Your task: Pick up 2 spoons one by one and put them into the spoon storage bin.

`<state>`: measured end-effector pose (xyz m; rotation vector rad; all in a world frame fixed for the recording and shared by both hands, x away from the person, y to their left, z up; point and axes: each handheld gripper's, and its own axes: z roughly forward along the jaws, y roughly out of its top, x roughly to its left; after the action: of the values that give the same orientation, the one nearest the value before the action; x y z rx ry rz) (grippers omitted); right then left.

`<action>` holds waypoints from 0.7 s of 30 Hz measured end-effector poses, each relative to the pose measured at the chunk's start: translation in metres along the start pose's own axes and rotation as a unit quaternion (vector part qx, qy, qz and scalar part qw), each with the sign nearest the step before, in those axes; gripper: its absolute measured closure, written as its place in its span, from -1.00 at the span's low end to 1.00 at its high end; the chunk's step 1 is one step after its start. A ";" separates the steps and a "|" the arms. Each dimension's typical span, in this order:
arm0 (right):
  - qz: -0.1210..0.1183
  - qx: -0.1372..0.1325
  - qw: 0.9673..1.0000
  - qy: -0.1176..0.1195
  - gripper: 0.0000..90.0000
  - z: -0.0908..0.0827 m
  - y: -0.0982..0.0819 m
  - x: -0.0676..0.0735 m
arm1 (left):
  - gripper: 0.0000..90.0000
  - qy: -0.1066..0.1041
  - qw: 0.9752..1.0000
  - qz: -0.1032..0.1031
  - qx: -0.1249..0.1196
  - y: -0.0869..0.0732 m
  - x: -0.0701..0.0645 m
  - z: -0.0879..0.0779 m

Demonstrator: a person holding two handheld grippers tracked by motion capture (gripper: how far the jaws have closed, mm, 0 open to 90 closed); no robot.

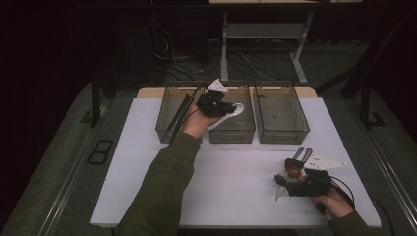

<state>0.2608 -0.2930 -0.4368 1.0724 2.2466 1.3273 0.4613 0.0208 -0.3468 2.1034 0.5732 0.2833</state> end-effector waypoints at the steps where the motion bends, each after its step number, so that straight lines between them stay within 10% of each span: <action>1: -0.001 -0.001 1.000 0.000 -0.68 0.000 0.000 0.000 | 0.81 0.004 1.000 0.000 0.004 -0.001 0.001 0.003; 18: -0.004 -0.004 1.000 -0.001 -0.68 -0.001 0.000 0.000 | 0.81 0.019 0.999 -0.038 0.010 -0.013 0.010 0.031; 21: -0.004 -0.003 1.000 -0.002 -0.68 -0.002 0.000 0.000 | 0.80 0.017 0.999 -0.020 0.034 -0.015 0.013 0.034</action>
<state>0.2599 -0.2941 -0.4359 1.0611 2.2405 1.3279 0.4821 0.0102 -0.3789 2.1527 0.6531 0.2813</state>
